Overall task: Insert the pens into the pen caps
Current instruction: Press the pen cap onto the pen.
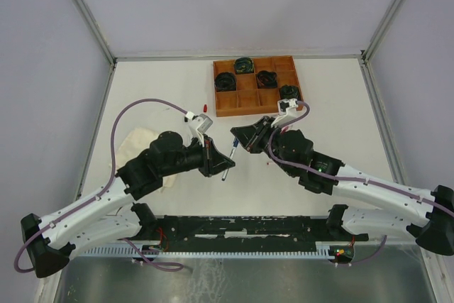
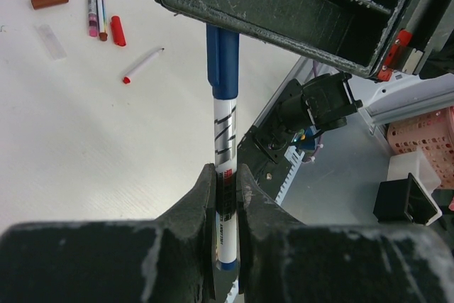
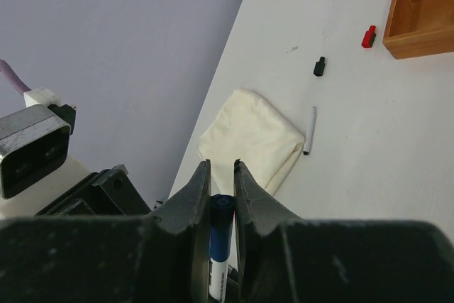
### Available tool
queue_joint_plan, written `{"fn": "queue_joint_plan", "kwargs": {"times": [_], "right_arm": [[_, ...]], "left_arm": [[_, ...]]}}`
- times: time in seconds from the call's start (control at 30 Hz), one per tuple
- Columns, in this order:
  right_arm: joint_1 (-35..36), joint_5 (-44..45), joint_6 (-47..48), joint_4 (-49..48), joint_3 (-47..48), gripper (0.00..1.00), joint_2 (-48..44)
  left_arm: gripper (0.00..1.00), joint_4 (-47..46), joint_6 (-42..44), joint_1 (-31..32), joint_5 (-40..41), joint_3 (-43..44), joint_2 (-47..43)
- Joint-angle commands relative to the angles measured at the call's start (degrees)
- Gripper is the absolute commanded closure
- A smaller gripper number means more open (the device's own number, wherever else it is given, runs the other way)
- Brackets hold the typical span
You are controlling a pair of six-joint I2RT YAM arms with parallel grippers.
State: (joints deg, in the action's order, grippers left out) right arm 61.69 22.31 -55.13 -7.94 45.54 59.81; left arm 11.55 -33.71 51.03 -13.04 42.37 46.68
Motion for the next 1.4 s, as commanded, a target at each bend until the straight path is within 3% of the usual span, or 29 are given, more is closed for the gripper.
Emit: {"fn": "queue_joint_plan", "kwargs": {"times": [0.0, 0.37, 0.83, 1.03, 1.37], "right_arm": [[4.6, -9.4, 3.6, 14.1, 1.6, 0.97, 1.4], [5.4, -10.6, 5.3, 17.5, 6.2, 1.0, 3.3], [18.0, -1.4, 0.2, 16.9, -1.2, 1.0, 5.8], [20.4, -0.3, -1.5, 15.4, -3.5, 1.0, 6.9], [20.4, 7.6, 4.1, 17.6, 2.6, 0.99, 1.6]], "left_arm": [[0.97, -19.8, 3.2, -1.5, 5.7, 6.2, -0.3], [0.97, -18.9, 3.6, -1.5, 9.0, 8.2, -1.4], [0.97, -19.1, 5.7, -1.5, 13.7, 18.3, 1.9], [0.97, -19.1, 5.7, -1.5, 13.1, 17.9, 2.3], [0.97, -12.1, 7.6, -1.5, 8.4, 10.0, -0.7]]}}
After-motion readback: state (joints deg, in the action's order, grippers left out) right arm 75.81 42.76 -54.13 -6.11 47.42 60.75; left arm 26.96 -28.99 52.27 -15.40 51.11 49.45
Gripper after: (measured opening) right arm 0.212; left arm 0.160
